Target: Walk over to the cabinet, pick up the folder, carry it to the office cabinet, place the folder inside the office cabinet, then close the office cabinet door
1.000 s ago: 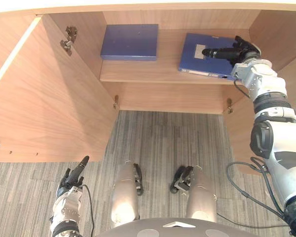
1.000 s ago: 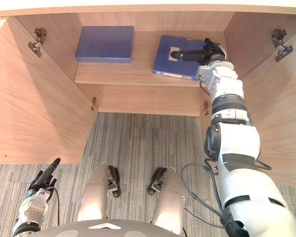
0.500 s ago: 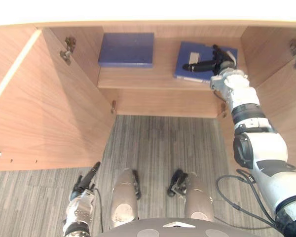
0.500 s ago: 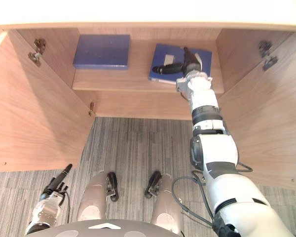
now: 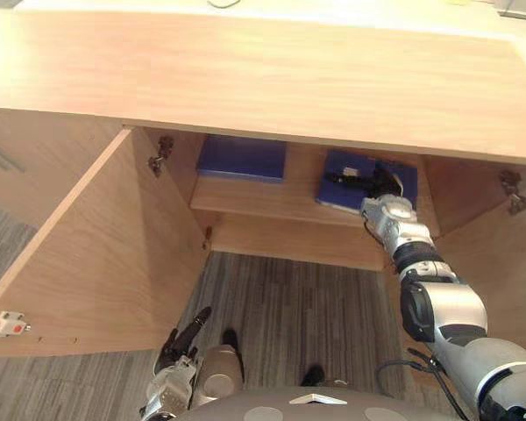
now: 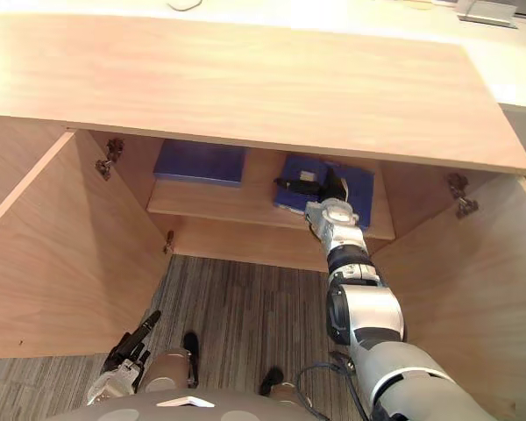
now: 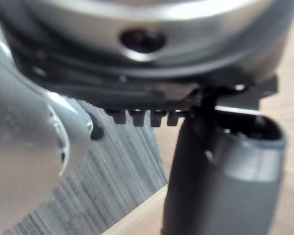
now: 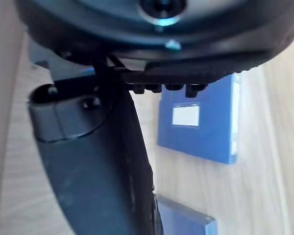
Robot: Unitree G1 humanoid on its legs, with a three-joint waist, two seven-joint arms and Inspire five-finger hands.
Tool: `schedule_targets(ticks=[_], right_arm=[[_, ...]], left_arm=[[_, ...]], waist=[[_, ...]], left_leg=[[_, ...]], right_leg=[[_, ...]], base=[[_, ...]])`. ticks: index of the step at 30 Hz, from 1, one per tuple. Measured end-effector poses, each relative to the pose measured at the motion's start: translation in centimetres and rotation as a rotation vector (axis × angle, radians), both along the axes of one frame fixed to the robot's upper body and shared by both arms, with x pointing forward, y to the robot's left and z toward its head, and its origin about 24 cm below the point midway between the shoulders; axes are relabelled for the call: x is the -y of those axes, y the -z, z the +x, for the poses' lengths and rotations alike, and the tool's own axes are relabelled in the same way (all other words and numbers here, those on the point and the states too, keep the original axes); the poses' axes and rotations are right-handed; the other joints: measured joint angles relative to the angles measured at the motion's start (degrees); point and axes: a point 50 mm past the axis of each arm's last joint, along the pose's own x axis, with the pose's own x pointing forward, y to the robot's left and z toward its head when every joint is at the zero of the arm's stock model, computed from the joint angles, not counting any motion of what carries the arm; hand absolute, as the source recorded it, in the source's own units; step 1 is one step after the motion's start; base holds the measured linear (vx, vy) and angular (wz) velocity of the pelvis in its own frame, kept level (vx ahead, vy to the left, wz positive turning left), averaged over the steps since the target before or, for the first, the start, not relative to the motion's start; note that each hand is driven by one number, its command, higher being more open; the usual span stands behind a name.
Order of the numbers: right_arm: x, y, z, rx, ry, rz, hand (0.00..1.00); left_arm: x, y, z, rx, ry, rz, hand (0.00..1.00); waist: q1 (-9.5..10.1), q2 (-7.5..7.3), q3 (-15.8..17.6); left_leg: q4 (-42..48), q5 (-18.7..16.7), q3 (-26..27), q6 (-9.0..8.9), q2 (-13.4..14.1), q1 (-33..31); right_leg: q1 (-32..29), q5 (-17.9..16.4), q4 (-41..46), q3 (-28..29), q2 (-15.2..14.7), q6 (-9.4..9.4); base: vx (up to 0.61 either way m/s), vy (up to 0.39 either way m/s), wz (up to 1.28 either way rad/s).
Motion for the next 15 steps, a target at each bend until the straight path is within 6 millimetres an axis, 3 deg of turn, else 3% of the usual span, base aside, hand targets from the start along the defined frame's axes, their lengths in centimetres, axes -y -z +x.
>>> schedule_targets(ticks=[2,4,5,6,7,10,12,15], right_arm=[[-0.6,1.5,-0.8,-0.036,-0.007,0.031,1.00],[0.0,3.1,-1.9,-0.076,0.025,0.055,1.00],[0.1,3.5,-2.3,-0.086,0.035,0.062,1.00],[0.4,4.3,-2.9,-0.109,0.055,0.078,1.00],[0.2,5.1,-3.5,-0.132,0.069,0.100,1.00],[-0.2,5.7,-3.9,-0.148,0.061,0.107,1.00],[-0.5,5.7,-3.8,-0.150,0.040,0.093,1.00],[-0.4,5.7,-3.8,-0.151,0.034,0.081,1.00]], left_arm=[[0.2,0.1,-0.5,-0.014,0.027,0.002,1.00],[0.4,0.1,-0.2,-0.015,0.089,0.011,1.00],[0.5,0.1,-0.1,-0.015,0.113,0.018,1.00],[0.6,0.0,0.1,-0.018,0.163,0.034,1.00],[0.4,0.0,0.0,-0.026,0.199,0.048,1.00],[0.0,0.0,0.1,-0.034,0.233,0.076,1.00],[-0.7,-0.4,0.9,-0.021,0.249,0.104,1.00],[-1.1,-0.7,1.7,-0.004,0.252,0.118,1.00]], waist=[[0.41,0.51,-0.44],[1.82,0.75,-0.75],[1.60,0.77,-0.77],[1.24,0.85,-0.82],[0.54,0.26,-0.91],[-1.53,-0.18,-0.84],[-2.07,-0.01,-0.52],[-2.30,-0.27,-0.17]], left_leg=[[4.01,-3.39,0.54,0.23,0.61,0.20],[4.69,-6.75,2.69,0.55,1.16,2.26],[4.76,-7.44,3.09,0.74,1.12,2.71],[4.66,-8.42,3.97,1.23,0.94,3.88],[4.69,-9.08,5.22,1.87,0.13,5.71],[4.62,-10.12,5.54,3.05,-0.62,8.56],[4.26,-10.12,5.06,3.05,-0.49,9.01],[4.25,-9.94,4.37,2.74,-0.31,9.24]], right_leg=[[1.28,0.29,-0.05,1.21,0.02,0.34],[0.50,0.14,2.97,3.23,-0.78,0.55],[-0.08,0.12,4.76,3.23,-1.31,0.53],[-2.35,-0.31,10.91,3.16,-2.98,-0.21],[-6.04,-0.95,21.09,3.15,-6.34,-2.84],[-10.74,0.39,33.20,4.20,-9.85,-6.44],[-13.19,-1.82,35.33,5.83,-9.23,-7.06],[-14.36,-2.80,27.69,7.56,-6.67,-6.28]], base=[[0.07,0.158,-0.40],[0.07,0.218,-0.61],[0.05,0.279,-0.44],[0.03,0.237,-0.33],[0.05,0.270,-0.31],[0.10,0.122,-0.05],[0.07,-0.009,0.11],[0.08,-0.111,0.17]])
